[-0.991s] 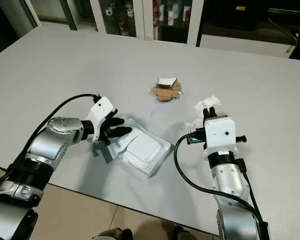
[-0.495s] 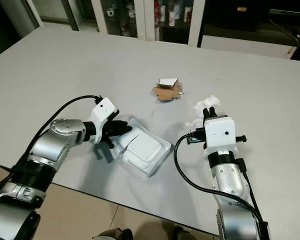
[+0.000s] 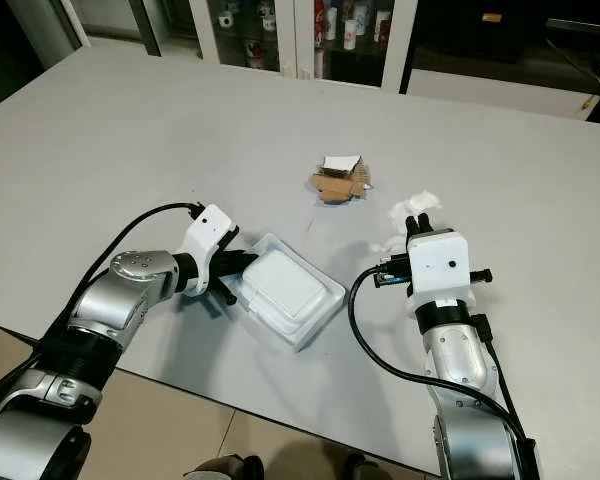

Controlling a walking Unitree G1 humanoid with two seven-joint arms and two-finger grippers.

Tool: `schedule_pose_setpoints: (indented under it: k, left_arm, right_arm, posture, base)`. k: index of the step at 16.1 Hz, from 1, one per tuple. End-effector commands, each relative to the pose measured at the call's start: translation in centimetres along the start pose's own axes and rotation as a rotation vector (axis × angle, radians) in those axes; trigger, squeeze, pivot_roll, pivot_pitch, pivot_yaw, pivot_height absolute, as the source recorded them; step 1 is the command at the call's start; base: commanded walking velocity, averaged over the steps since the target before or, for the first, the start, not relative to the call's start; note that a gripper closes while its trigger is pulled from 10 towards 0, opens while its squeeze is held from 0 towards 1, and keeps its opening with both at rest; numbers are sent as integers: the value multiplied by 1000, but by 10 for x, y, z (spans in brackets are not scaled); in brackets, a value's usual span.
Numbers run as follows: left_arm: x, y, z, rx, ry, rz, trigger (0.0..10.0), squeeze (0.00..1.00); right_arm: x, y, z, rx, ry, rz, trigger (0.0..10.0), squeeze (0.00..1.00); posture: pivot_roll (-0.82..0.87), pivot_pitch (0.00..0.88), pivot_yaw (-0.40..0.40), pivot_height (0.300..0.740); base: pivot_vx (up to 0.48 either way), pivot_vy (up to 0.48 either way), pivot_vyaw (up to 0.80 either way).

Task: Picking trash to rubbish bin

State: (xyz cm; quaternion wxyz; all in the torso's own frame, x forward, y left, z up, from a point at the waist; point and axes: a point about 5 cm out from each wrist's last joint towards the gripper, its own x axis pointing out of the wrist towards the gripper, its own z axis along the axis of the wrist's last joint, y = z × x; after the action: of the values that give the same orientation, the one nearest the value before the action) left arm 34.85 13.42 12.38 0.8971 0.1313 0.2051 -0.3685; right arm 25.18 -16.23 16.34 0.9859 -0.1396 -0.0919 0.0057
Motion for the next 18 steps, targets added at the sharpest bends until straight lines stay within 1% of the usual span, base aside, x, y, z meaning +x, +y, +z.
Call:
schedule_pose_setpoints:
  k: [1,3,6,8,9,10,11,12,13,15,16,17,18]
  left_arm:
    - [2,-1,-13,-27,53,13,0,0]
    - [3,0,-12,-30,46,20,0,0]
    - [3,7,0,-33,-33,84,0,0]
    - [3,12,11,-29,-118,147,0,0]
    - [2,14,18,-34,-176,181,0,0]
    - [2,14,19,-34,-189,189,0,0]
    - [1,16,25,-35,-238,219,0,0]
    - [-1,16,32,-16,-300,260,0,0]
    - [-1,16,34,-16,-318,272,0,0]
    - [-3,17,42,3,-383,322,0,0]
    - [-5,18,48,18,-437,377,0,0]
    - [-10,23,54,33,-493,466,0,0]
    - [-19,33,62,30,-563,604,0,0]
  right_arm:
    - [-1,-2,1,-3,-8,-8,10000,0]
    - [0,-3,0,-3,-8,-10,10000,0]
    - [1,-3,0,-2,-9,-12,10000,0]
    - [2,-2,0,0,-10,-11,10000,0]
    - [3,-2,0,0,-13,-10,10000,0]
    - [3,-2,0,0,-13,-10,10000,0]
    - [3,-2,0,0,-15,-10,10000,0]
    - [4,-2,1,0,-16,-11,10000,0]
    - [4,-2,1,0,-17,-11,10000,0]
    - [5,-2,1,0,-19,-11,10000,0]
    - [6,-3,1,-1,-21,-11,10000,0]
    - [7,-3,1,-2,-25,-11,10000,0]
    - [9,-5,2,-5,-30,-11,10000,0]
  posture:
    - [157,118,23,740]
    - [156,115,24,740]
    - [159,110,25,740]
    - [163,108,22,740]
    - [165,108,21,740]
    - [165,108,21,740]
    - [168,107,21,740]
    - [168,107,21,740]
    - [169,106,19,740]
    - [169,103,15,740]
    - [168,98,9,740]
    - [167,96,6,740]
    - [168,91,-1,740]
  base:
    - [0,0,0]
    - [0,0,0]
    - [0,0,0]
    - [0,0,0]
    - [0,0,0]
    - [0,0,0]
    - [0,0,0]
    - [0,0,0]
    - [0,0,0]
    - [0,0,0]
    - [0,0,0]
    - [0,0,0]
    - [0,0,0]
